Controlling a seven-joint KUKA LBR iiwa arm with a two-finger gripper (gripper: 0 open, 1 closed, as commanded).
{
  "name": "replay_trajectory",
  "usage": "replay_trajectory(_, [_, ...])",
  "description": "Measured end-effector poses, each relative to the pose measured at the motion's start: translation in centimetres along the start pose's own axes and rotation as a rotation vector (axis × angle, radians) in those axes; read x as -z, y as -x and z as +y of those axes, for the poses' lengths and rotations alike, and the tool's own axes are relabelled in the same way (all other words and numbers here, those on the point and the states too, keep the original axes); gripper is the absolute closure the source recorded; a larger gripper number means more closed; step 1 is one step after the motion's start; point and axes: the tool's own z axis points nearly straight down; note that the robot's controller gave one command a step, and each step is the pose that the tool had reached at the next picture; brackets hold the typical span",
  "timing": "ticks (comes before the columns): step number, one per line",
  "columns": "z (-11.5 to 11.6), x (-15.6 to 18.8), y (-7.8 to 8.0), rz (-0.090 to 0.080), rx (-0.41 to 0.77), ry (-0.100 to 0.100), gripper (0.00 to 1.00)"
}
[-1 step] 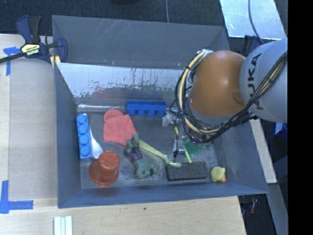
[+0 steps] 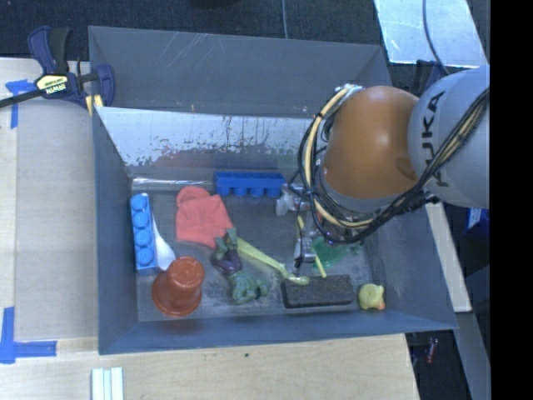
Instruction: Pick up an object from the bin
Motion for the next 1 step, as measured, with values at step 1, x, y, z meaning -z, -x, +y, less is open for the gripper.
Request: replay_trajectory(1, [5.02, -6.35, -0.54, -0.007, -0.036, 0.001, 0.00])
